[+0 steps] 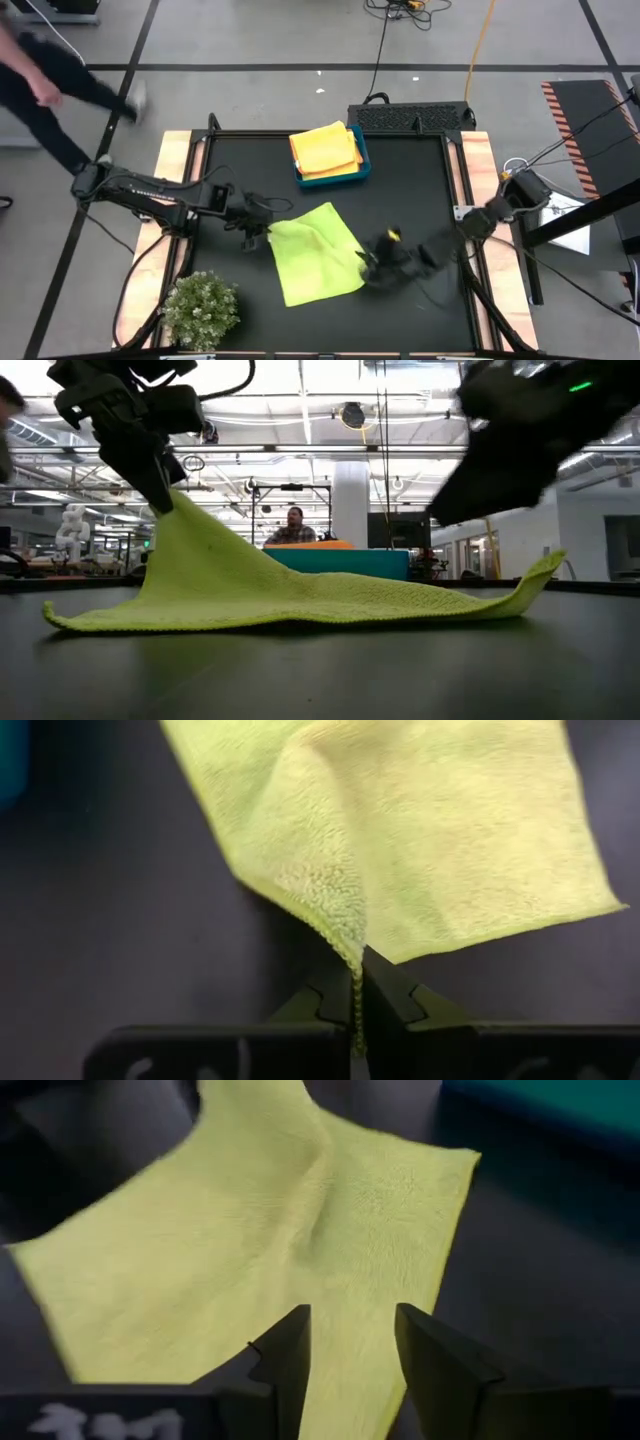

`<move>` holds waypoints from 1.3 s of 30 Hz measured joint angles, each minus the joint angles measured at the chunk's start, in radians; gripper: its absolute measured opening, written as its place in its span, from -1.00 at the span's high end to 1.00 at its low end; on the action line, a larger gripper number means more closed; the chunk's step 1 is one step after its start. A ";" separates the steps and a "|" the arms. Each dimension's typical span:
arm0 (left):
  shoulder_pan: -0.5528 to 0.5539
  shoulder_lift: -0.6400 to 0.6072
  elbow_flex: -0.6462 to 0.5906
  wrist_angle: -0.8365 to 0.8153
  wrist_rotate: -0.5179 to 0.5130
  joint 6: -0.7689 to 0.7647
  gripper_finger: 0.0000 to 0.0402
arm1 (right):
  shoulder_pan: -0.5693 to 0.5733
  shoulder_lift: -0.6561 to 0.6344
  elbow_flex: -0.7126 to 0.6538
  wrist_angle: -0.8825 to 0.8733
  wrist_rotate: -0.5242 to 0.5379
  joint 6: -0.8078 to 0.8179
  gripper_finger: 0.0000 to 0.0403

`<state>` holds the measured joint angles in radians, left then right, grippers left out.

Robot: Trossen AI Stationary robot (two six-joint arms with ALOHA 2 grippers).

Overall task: Fold microfiber towels
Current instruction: Fold the green microfiber towel

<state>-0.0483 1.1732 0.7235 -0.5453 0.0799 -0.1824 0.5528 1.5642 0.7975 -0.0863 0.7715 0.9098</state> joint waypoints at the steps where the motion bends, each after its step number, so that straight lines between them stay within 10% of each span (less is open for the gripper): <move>1: -0.007 0.000 0.000 0.007 0.001 0.010 0.94 | -0.050 0.001 0.000 0.025 -0.057 -0.048 0.29; 12: -0.108 0.000 0.000 0.072 0.024 -0.003 0.96 | -0.518 0.020 0.000 0.214 -0.459 -0.278 0.16; 21: -0.213 0.006 0.000 0.125 -0.051 -0.014 0.95 | -0.662 0.190 0.000 0.475 -0.743 -0.373 0.16; 39: -0.248 0.150 0.000 0.196 -0.023 -0.033 0.95 | -0.676 0.398 0.088 0.604 -0.715 -0.446 0.16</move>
<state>-0.2960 1.3235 0.7231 -0.3494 0.0571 -0.2151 -0.1230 1.9625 0.8856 0.5177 0.0562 0.4637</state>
